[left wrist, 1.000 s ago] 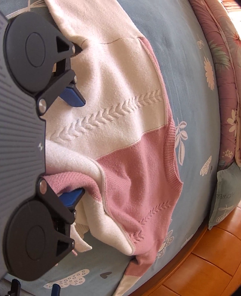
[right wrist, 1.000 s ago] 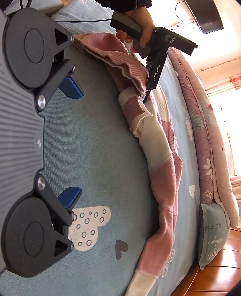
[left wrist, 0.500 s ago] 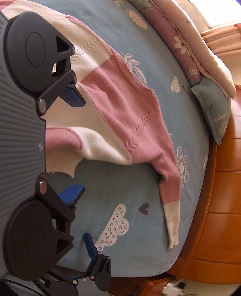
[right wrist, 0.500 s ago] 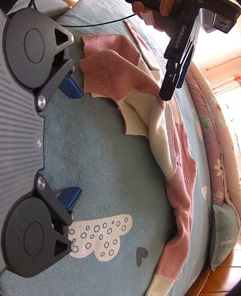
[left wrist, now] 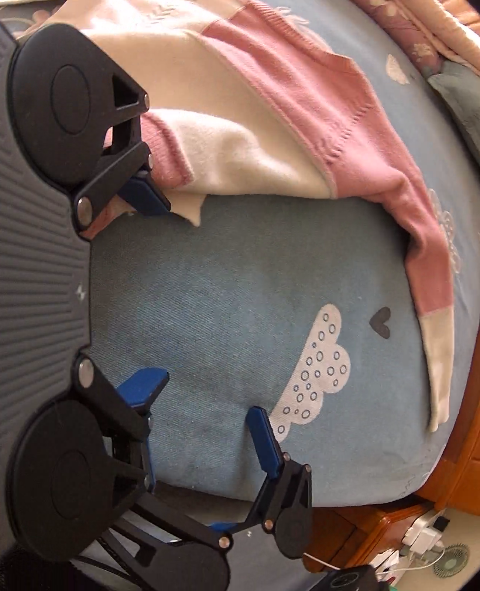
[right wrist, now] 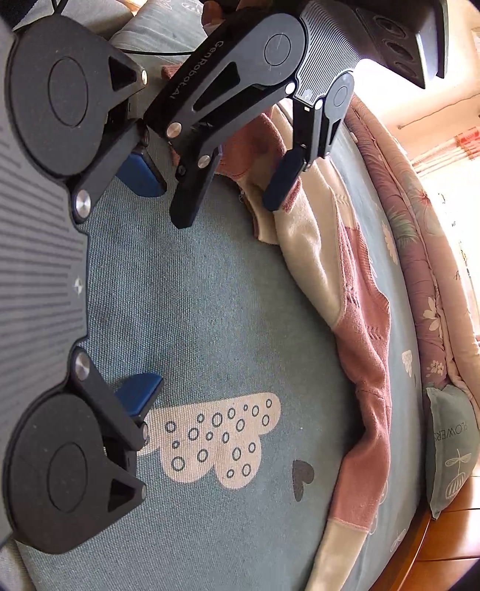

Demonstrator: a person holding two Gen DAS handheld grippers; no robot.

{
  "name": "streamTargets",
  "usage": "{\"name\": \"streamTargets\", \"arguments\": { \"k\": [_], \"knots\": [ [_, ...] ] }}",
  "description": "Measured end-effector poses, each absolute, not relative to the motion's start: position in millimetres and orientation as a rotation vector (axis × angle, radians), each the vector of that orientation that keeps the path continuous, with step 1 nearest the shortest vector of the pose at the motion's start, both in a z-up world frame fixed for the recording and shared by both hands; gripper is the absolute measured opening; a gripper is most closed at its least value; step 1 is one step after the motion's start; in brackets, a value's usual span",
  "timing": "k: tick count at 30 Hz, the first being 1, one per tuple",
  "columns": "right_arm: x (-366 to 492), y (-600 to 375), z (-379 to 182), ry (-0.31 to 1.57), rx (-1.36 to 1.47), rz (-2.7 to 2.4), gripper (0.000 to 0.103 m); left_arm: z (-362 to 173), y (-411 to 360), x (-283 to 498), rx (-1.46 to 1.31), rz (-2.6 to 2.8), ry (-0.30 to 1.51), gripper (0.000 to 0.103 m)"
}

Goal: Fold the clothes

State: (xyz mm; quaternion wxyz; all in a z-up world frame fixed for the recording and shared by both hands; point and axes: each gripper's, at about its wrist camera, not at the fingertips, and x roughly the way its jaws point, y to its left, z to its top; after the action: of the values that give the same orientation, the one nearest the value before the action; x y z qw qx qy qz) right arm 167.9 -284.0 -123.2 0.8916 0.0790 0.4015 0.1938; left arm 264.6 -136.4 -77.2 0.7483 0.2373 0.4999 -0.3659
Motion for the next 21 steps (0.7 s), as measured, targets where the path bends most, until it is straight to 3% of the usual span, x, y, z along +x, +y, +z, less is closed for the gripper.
{"name": "streamTargets", "arguments": {
  "k": [9,10,12,14,20,21],
  "knots": [
    [167.0,-287.3,-124.1,0.827,0.168,0.412,0.103,-74.2,-96.3,293.0,0.493,-0.632,1.052,0.088],
    [166.7,-286.2,-124.0,0.827,0.162,0.411,0.103,-73.7,-95.5,295.4,0.509,-0.61,1.041,0.086],
    [166.3,-284.6,-123.8,0.827,0.149,0.409,0.103,-73.7,-96.8,297.7,0.58,-0.559,1.011,0.067],
    [166.1,-283.7,-123.9,0.827,0.142,0.406,0.103,-79.0,-103.4,293.2,0.709,-0.545,0.986,0.057],
    [164.8,-281.9,-124.4,0.826,0.134,0.402,0.103,-92.9,-120.6,276.4,0.988,-0.547,0.908,0.06],
    [164.7,-281.7,-124.5,0.826,0.133,0.402,0.103,-93.2,-121.4,275.4,1.014,-0.532,0.893,0.052]
  ]
}}
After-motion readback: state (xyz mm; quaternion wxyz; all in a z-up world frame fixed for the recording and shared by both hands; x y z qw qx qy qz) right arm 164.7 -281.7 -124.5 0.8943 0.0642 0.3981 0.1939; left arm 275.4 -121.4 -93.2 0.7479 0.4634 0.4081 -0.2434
